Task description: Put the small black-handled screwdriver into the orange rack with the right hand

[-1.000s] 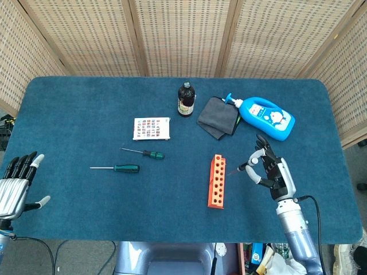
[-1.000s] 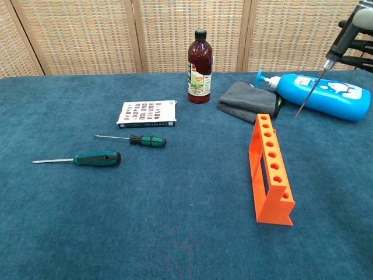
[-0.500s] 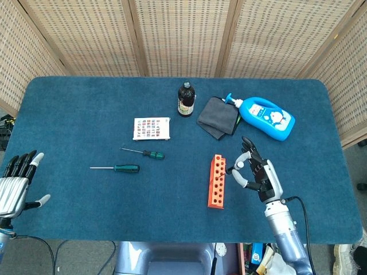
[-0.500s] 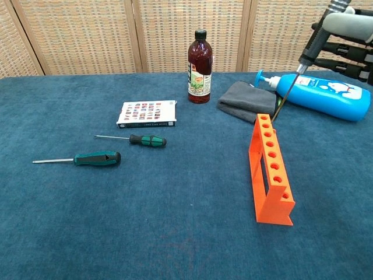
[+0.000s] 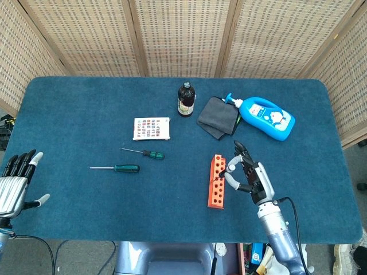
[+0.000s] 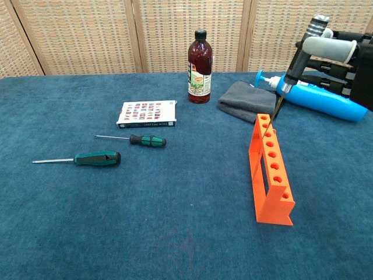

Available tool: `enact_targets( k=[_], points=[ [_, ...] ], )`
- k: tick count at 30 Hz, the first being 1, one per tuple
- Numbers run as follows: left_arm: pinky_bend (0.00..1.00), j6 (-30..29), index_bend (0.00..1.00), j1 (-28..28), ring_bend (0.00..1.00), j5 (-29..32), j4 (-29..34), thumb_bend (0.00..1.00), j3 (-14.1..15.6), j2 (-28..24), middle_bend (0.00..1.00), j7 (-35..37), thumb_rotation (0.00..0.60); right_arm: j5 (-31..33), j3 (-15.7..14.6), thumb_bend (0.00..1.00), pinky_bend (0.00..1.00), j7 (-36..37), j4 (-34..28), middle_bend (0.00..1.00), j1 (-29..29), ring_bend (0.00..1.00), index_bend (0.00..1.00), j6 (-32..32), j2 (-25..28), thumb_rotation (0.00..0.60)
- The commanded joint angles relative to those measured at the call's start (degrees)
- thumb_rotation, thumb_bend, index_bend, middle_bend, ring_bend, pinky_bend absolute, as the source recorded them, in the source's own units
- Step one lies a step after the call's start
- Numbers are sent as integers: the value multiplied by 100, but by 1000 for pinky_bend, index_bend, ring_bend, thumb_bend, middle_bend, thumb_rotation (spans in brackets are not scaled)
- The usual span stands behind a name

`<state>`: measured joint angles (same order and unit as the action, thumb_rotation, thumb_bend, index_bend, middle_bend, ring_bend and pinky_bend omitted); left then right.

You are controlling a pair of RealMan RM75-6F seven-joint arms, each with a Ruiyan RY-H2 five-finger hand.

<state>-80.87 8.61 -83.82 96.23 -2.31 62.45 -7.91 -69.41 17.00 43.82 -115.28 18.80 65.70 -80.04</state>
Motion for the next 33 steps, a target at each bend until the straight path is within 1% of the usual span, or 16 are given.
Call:
enact_targets(
  k=[1, 14, 33],
  points=[
    [0, -1, 0, -2, 0, -11, -1, 0, 8, 3, 0, -6, 600, 57, 20, 302, 0, -14, 68, 36, 31, 0, 620, -28, -55, 600],
    [0, 36, 0, 11, 0, 13, -14, 0, 15, 34, 0, -66, 600, 249, 135, 302, 0, -35, 288, 36, 135, 0, 620, -178, -152, 600],
    [0, 67, 0, 20, 0, 38, -19, 0, 24, 57, 0, -115, 600, 255, 218, 302, 0, 98, 541, 36, 161, 0, 620, -278, -228, 600]
  ],
)
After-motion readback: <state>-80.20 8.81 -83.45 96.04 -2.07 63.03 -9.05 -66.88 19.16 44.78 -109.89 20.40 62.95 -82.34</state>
